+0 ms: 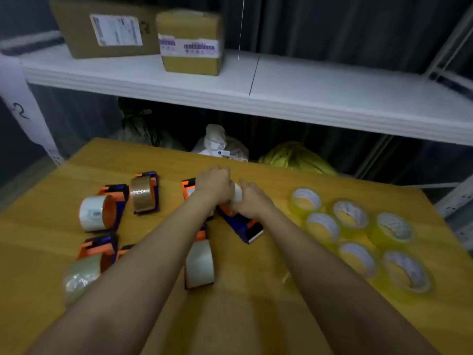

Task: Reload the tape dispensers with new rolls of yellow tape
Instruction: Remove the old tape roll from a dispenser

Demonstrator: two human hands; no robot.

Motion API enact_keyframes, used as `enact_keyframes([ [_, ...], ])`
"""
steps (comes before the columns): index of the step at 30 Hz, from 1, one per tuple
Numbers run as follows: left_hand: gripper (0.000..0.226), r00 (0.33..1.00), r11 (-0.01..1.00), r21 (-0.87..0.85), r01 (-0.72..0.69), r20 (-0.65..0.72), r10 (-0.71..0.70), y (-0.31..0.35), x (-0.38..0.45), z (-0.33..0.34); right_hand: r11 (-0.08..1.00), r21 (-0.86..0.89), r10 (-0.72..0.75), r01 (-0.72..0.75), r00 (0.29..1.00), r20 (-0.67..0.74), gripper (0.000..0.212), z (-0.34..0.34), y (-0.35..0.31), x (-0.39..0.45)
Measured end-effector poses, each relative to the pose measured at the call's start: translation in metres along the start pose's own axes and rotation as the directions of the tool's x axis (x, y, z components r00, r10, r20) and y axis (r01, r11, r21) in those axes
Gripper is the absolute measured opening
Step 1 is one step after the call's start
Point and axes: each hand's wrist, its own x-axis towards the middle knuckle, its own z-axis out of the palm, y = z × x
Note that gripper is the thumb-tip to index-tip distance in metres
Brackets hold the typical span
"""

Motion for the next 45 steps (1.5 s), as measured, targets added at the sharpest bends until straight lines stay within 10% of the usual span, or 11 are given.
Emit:
enact_keyframes([
  [6, 0.038, 0.986, 0.989, -0.145, 0.003, -0.165, -0.027, -0.013, -0.007, 0.030, 0.996, 0.091, -0.003, 0.026, 0.967, -0.254, 0.026, 0.037, -0.003, 0.003],
  [13, 0.042, 0.878, 0.843, -0.505, -0.186, -0.470, -0.088, -0.003, -0.064, -0.006, 0.922, 0.284, -0.005, 0.264, 0.740, -0.673, 0.042, -0.016, -0.025, -0.067],
  [23, 0.042, 0.930, 0.560, -0.750, -0.352, -0.346, 0.122, 0.022, -0.180, -0.024, 0.854, 0.186, -0.305, 0.487, 0.756, -0.580, 0.038, -0.018, -0.022, -0.213],
  [34, 0.040, 0.900, 0.599, -0.677, -0.428, -0.382, 0.211, 0.013, -0.240, 0.013, 0.852, 0.148, -0.343, 0.502, 0.749, -0.567, 0.039, 0.009, -0.002, -0.264],
  [45, 0.045, 0.915, 0.705, -0.601, -0.376, -0.359, 0.182, 0.004, -0.184, 0.043, 0.809, 0.467, -0.177, 0.357, 0.905, -0.386, 0.075, 0.029, 0.036, -0.211],
])
